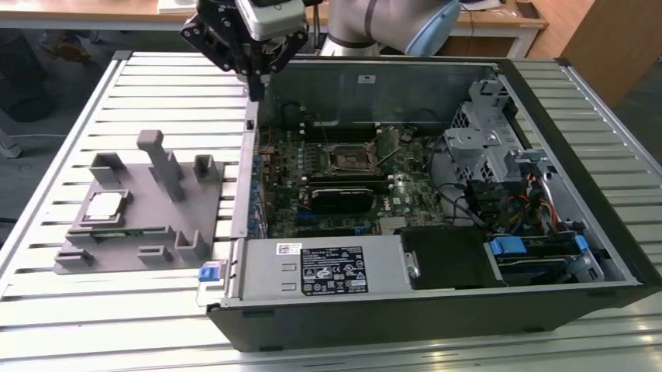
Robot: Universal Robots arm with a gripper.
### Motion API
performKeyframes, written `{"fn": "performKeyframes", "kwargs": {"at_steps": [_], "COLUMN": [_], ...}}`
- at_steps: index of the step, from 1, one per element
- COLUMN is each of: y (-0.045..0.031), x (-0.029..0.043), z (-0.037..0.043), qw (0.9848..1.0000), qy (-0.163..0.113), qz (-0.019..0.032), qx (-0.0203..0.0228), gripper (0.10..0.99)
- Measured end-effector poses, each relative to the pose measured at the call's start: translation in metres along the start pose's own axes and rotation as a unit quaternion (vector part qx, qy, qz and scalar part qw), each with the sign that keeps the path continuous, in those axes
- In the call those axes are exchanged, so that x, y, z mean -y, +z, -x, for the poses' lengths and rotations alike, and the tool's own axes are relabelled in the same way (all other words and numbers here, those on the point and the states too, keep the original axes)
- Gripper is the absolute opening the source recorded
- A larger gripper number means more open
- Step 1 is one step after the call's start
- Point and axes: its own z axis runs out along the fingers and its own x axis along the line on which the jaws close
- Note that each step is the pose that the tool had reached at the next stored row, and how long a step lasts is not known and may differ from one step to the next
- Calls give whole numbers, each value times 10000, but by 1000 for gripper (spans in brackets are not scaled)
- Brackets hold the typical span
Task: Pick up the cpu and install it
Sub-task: 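Reach for the cpu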
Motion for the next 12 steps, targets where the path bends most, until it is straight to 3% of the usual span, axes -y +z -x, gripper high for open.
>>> {"fn": "performKeyframes", "kwargs": {"at_steps": [12], "y": [-8], "x": [23], "z": [-310], "qw": [10000], "qy": [0], "qz": [0], "qx": [0], "gripper": [106]}}
